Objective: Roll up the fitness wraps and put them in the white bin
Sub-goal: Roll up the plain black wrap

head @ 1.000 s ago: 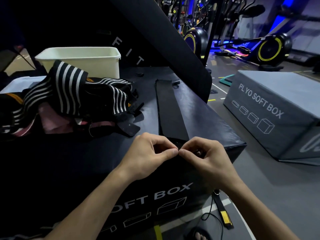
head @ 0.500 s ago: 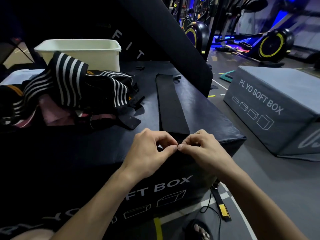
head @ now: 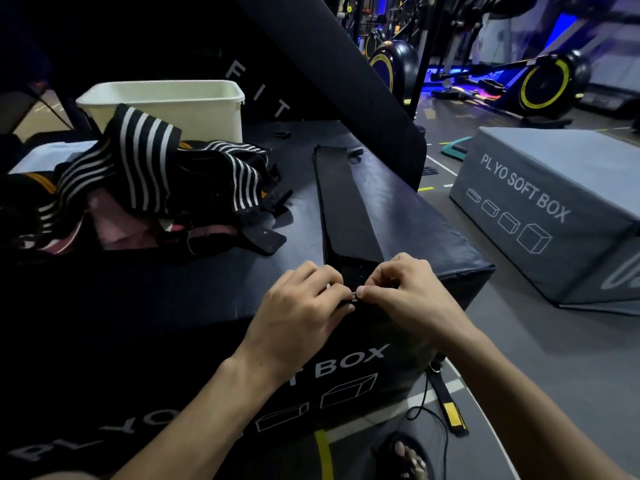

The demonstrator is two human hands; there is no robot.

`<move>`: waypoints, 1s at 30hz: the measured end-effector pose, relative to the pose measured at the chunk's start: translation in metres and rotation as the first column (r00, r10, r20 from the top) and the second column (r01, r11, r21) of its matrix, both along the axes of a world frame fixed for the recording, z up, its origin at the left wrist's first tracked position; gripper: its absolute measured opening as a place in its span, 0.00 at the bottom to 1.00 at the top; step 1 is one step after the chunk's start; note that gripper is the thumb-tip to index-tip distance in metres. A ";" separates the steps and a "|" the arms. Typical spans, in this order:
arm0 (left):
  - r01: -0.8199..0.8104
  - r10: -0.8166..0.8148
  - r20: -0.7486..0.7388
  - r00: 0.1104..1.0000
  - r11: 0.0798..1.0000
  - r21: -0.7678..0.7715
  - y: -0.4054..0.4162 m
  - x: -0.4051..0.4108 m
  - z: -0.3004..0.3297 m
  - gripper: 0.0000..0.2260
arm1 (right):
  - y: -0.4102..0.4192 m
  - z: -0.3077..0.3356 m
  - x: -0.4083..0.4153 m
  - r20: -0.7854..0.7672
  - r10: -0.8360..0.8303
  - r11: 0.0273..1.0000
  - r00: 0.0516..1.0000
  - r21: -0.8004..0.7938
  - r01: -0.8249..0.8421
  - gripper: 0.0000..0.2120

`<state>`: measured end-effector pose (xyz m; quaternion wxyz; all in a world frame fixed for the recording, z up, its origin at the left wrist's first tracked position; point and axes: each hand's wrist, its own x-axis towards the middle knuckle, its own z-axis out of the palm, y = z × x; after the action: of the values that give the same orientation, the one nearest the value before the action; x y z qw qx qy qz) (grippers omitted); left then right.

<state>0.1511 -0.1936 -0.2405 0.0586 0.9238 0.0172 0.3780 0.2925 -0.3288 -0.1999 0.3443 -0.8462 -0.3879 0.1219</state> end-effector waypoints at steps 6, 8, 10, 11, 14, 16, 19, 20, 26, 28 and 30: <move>-0.028 0.029 -0.006 1.000 0.995 0.092 -0.001 -0.002 -0.001 0.06 | -0.003 -0.010 0.000 0.025 -0.006 0.996 1.000 0.089 0.004 0.10; -0.032 0.032 -0.004 0.999 0.995 0.090 -0.001 0.000 -0.002 0.06 | -0.005 -0.012 -0.001 0.063 0.004 0.993 0.998 0.121 -0.011 0.08; -0.030 0.031 -0.019 0.999 0.997 0.072 -0.001 0.001 0.000 0.06 | -0.007 -0.015 -0.002 0.144 0.023 0.983 0.989 0.177 -0.048 0.06; -0.033 0.034 -0.033 0.999 0.998 0.050 -0.001 0.002 0.002 0.07 | -0.009 -0.015 -0.002 0.191 0.040 0.975 0.981 0.205 -0.080 0.06; -0.050 0.045 -0.082 0.996 0.997 -0.066 -0.001 0.004 0.010 0.07 | -0.018 -0.015 0.003 0.298 0.150 0.954 0.943 0.206 -0.217 0.04; -0.059 0.037 -0.134 0.990 0.984 -0.168 0.001 0.004 0.015 0.06 | -0.023 -0.015 0.008 0.350 0.220 0.945 0.911 0.158 -0.288 0.04; -0.065 -0.002 -0.203 0.979 0.943 -0.325 0.008 0.006 0.019 0.04 | -0.023 -0.017 0.009 0.387 0.200 0.942 0.900 0.176 -0.285 0.03; -0.074 -0.010 -0.224 0.975 0.928 -0.365 0.009 0.007 0.021 0.04 | -0.021 -0.017 0.009 0.391 0.185 0.944 0.902 0.184 -0.273 0.03; -0.171 -0.047 -0.378 0.925 0.836 -0.521 0.018 0.013 0.041 0.03 | -0.010 -0.019 0.011 0.441 0.150 0.973 0.885 0.094 -0.212 0.06; -0.202 -0.054 -0.401 0.914 0.798 -0.568 0.020 0.016 0.045 0.02 | -0.006 -0.018 0.012 0.432 0.150 0.979 0.889 0.060 -0.194 0.07; -0.217 -0.054 -0.391 0.919 0.759 -0.614 0.019 0.018 0.046 0.01 | -0.003 -0.016 0.013 0.428 0.147 0.983 0.892 0.035 -0.180 0.08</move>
<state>0.1690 -0.1750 -0.1947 0.3518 0.9004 0.1984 0.1620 0.3056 -0.3321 -0.2158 0.2715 -0.8035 -0.5274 -0.0505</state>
